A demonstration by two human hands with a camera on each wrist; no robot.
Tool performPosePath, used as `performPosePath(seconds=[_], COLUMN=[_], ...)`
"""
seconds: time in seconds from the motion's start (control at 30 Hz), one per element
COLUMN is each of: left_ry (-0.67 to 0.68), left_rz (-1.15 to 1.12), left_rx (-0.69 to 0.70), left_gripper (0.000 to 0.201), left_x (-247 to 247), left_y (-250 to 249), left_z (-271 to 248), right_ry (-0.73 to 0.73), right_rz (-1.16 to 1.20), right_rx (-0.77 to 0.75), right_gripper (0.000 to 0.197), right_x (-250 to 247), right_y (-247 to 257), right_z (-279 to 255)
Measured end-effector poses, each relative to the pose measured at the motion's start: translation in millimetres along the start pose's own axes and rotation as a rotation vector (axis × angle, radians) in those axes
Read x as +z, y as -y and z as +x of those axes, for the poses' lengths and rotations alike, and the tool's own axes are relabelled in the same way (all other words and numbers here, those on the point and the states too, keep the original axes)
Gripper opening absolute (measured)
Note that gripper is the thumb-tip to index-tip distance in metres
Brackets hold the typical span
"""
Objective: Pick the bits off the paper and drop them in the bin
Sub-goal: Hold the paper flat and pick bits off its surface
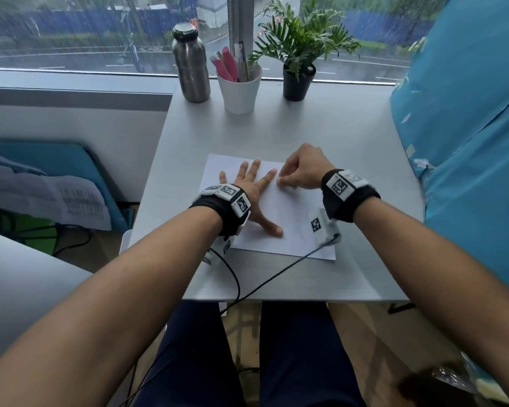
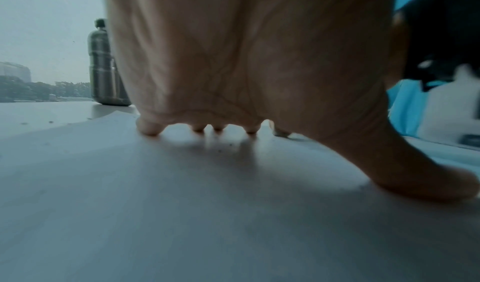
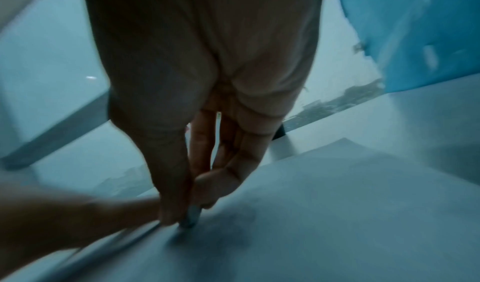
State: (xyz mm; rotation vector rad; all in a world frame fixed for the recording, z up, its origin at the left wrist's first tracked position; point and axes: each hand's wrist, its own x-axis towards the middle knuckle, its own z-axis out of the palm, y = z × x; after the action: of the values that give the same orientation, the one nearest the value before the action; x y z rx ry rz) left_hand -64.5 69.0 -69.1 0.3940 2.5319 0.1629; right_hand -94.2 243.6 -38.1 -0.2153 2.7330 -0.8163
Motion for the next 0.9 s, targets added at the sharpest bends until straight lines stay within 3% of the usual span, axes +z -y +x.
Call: performPosePath(seconds=[0.1, 0.23, 0.37, 0.53, 0.63, 0.67, 0.77, 0.8, 0.9], left_ry=[-0.002, -0.012, -0.003, 0.003, 0.003, 0.004, -0.001, 0.004, 0.002], left_rz=[0.015, 0.006, 0.012, 0.003, 0.005, 0.009, 0.009, 0.009, 0.008], left_rx=[-0.001, -0.009, -0.013, -0.011, -0.006, -0.004, -0.006, -0.008, -0.004], left_gripper=[0.156, 0.154, 0.156, 0.154, 0.155, 0.155, 0.153, 0.153, 0.155], left_x=[0, 0, 0, 0, -1, 0, 0, -1, -1], left_y=[1, -1, -1, -2, 0, 0, -2, -2, 0], left_z=[2, 1, 1, -1, 0, 1, 0, 0, 1], right_ry=[0.168, -0.051, 0.146, -0.028, 0.198, 0.204, -0.001, -0.006, 0.191], right_rz=[-0.062, 0.004, -0.048, -0.011, -0.068, -0.075, -0.019, -0.008, -0.031], right_rx=[-0.112, 0.002, -0.114, -0.012, -0.105, -0.108, -0.019, -0.013, -0.125], right_gripper=[0.009, 0.013, 0.009, 0.012, 0.007, 0.007, 0.011, 0.011, 0.008], right_x=[12, -4, 10, -4, 7, 6, -8, -5, 13], right_y=[7, -4, 4, -8, 4, 3, -9, -9, 1], right_z=[-14, 3, -13, -1, -15, -14, 0, -1, -21])
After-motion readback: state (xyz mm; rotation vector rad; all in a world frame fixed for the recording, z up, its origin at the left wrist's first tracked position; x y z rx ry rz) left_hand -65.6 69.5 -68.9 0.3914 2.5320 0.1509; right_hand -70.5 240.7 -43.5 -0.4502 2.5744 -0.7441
